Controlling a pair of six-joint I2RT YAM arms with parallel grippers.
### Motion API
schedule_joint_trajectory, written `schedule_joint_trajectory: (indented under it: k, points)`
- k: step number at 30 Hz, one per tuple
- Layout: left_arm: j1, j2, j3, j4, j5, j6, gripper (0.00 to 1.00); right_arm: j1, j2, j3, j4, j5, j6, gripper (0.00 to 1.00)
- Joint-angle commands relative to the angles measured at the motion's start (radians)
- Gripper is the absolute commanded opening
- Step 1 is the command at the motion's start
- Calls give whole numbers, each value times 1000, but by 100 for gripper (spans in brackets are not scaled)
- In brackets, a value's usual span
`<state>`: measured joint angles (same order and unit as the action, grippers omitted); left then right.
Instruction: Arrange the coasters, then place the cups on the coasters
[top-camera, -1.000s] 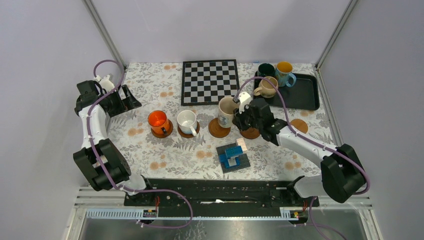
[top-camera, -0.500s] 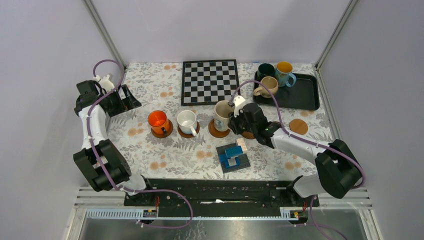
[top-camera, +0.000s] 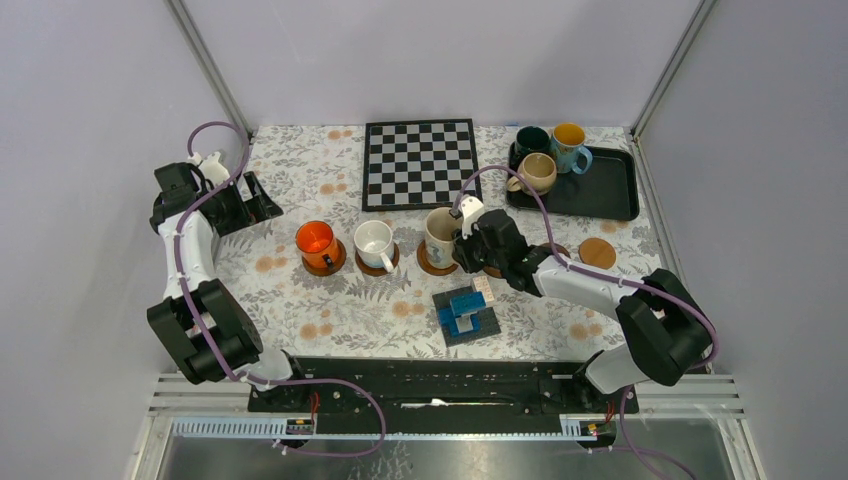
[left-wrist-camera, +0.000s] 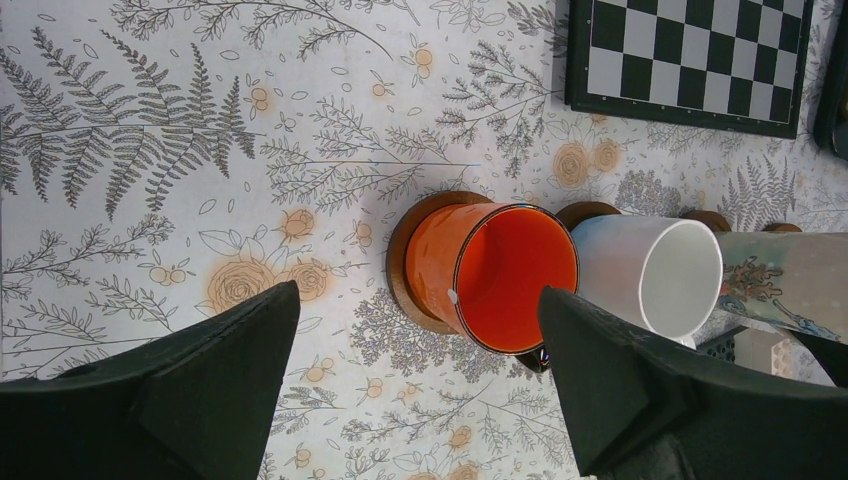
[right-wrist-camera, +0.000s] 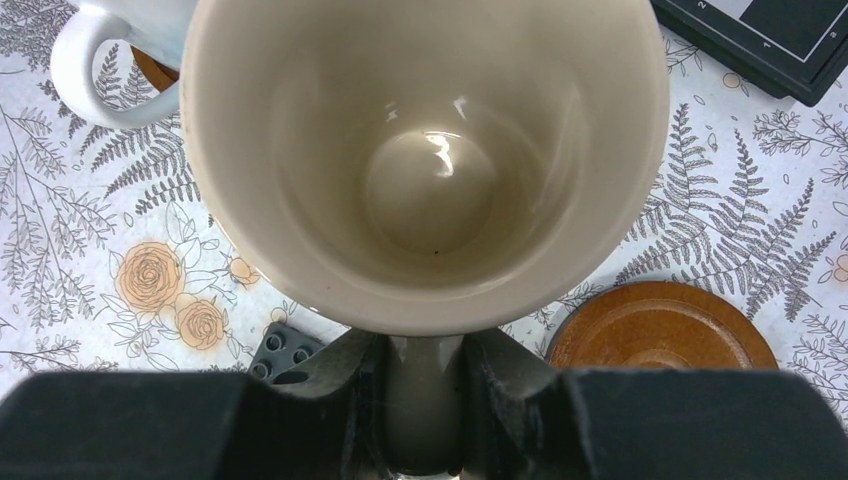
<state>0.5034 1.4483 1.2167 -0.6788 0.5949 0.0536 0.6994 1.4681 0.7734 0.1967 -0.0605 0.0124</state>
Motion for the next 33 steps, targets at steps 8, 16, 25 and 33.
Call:
schedule_joint_trajectory:
  k: [8, 16, 25, 33]
  points:
    - [4, -34, -7, 37, -13, 22, 99, 13, -4, 7, 180, -1, -37, 21]
    - [4, -32, -8, 36, -18, 22, 99, 13, -4, 8, 171, -36, -36, 41]
    - [4, -31, -4, 37, -17, 18, 99, 12, -39, -1, 140, -71, -36, 46]
    - [4, -32, -12, 36, -13, 15, 99, 13, -115, -26, 75, -100, -47, 52]
